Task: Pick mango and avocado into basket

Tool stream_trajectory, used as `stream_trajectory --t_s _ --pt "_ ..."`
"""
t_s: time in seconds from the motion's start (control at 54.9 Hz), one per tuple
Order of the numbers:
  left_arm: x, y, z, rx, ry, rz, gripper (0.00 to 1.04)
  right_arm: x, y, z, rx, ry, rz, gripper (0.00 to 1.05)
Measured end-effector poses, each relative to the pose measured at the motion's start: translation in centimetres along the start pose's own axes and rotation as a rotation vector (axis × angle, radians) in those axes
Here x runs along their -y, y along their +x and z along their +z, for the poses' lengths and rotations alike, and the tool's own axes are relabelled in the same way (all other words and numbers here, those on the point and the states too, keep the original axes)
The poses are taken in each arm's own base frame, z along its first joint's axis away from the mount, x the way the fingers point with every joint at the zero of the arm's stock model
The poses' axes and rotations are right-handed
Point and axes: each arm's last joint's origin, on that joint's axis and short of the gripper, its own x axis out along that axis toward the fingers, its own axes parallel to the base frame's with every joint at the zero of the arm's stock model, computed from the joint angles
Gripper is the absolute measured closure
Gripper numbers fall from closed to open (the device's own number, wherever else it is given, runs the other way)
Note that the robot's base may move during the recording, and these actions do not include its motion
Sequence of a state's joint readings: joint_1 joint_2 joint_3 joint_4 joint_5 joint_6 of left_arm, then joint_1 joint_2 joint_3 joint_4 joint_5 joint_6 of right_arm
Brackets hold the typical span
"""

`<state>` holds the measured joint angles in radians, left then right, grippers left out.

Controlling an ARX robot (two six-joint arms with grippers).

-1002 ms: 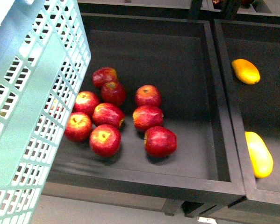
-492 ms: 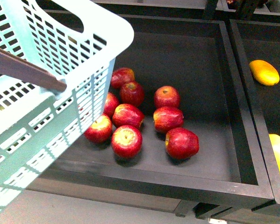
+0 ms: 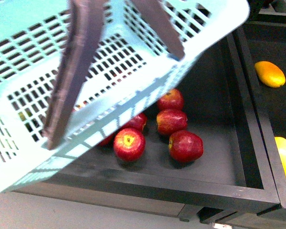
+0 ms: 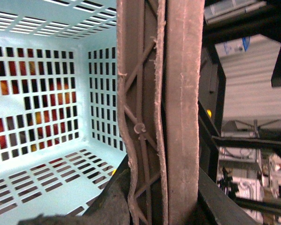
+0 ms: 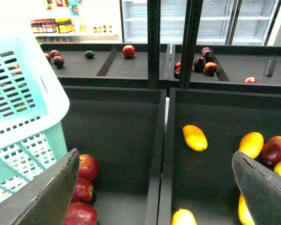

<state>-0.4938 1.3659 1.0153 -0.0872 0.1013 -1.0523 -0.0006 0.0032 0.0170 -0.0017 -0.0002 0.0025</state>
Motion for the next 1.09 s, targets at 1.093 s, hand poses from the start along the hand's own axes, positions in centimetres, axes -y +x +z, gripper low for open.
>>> stream_trajectory --t_s 1.093 --pt "3.6 1.5 -4.0 -0.135 0.105 -0.080 0.86 4.9 3.9 -1.3 -0.511 0.357 -0.446 0.09"
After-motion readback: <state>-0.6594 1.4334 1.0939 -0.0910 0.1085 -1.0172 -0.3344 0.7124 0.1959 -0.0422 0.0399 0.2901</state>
